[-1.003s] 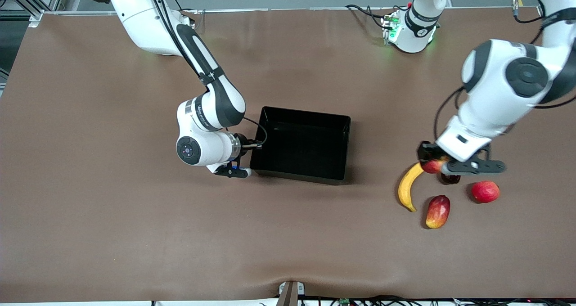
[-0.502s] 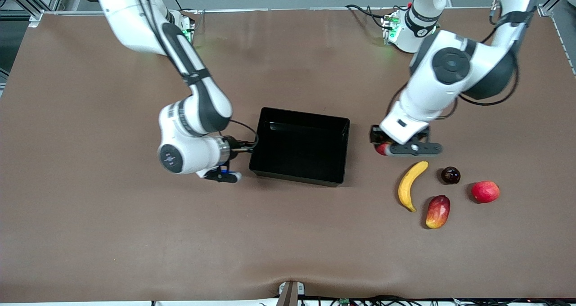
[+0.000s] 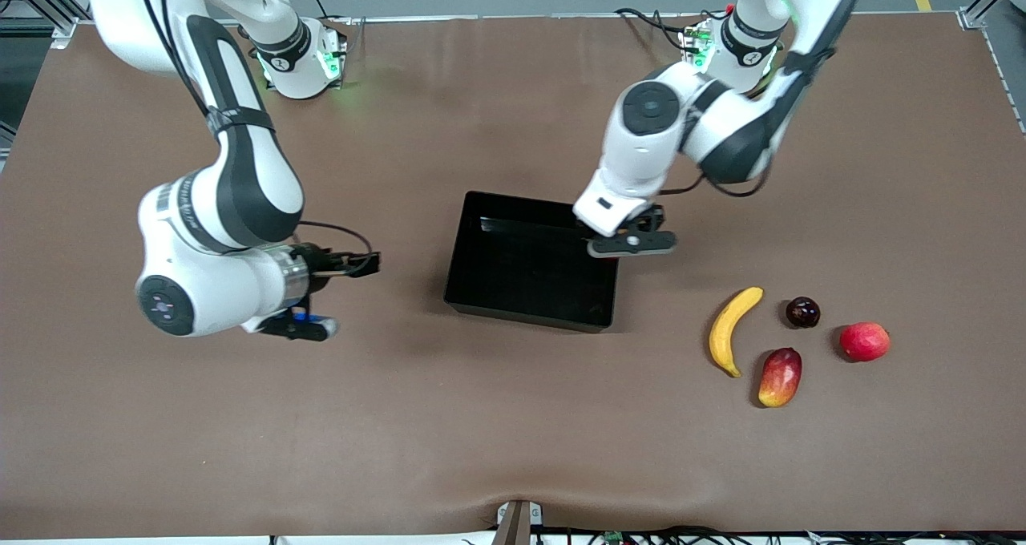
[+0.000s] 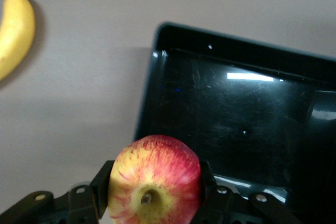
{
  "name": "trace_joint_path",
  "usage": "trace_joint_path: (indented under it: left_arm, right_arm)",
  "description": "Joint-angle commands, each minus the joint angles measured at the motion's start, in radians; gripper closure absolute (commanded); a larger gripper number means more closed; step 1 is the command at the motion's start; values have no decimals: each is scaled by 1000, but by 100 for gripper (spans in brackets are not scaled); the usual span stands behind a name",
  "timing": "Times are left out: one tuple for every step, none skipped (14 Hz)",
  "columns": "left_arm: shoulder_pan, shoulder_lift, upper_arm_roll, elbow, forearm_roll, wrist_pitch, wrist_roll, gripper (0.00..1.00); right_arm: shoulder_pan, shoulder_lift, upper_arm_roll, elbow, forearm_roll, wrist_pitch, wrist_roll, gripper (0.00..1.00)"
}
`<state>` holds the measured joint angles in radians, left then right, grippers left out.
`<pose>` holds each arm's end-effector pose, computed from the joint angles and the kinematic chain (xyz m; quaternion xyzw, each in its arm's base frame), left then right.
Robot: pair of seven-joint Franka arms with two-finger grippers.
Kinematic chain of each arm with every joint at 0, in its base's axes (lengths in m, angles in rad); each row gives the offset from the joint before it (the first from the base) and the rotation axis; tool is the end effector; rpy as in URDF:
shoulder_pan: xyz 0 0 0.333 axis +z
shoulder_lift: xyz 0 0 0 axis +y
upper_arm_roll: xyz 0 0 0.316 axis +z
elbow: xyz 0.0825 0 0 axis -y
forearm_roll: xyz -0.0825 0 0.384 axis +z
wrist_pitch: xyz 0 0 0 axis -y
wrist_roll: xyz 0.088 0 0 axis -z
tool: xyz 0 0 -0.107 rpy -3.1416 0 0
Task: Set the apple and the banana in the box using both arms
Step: 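Carry the apple over the box while the right gripper withdraws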
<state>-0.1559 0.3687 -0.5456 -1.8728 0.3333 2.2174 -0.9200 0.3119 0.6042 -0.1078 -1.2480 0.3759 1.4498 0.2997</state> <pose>0.5011 -0.3812 0.3454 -0.9986 -0.0275 -0.0441 0.0127 0.6532 0.1960 0.3928 -0.9666 0.0577 0.2284 0.1012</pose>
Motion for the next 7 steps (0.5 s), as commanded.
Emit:
trace_joint_path:
  left_arm:
    - [-39,74,1,26,81,42,-103,100]
    - [-48,99,1,32,108,56,-124,100]
    - [-54,120,1,34,131,67,-135,100]
    - [-57,134,1,34,139,74,-137,100]
    - [-56,151,1,32,142,79,-137,100]
    - [-56,168,1,34,144,84,-137,100]
    - [-56,179,1,32,150,96,-137,100]
  right_arm:
    - [-100,5,14,65,-35,-26,-5,0]
    - [-125,2,11,82,-43,-28,-7,0]
    - [-149,0,14,99,-64,-26,-33,0]
    - [-166,0,13,123,-90,-26,-74,0]
    - [-177,-1,13,142,-141,-28,-124,0]
    - [-189,-9,13,145,-197,-26,-172,0]
    - [-194,-47,13,145,-247,-26,-212,0]
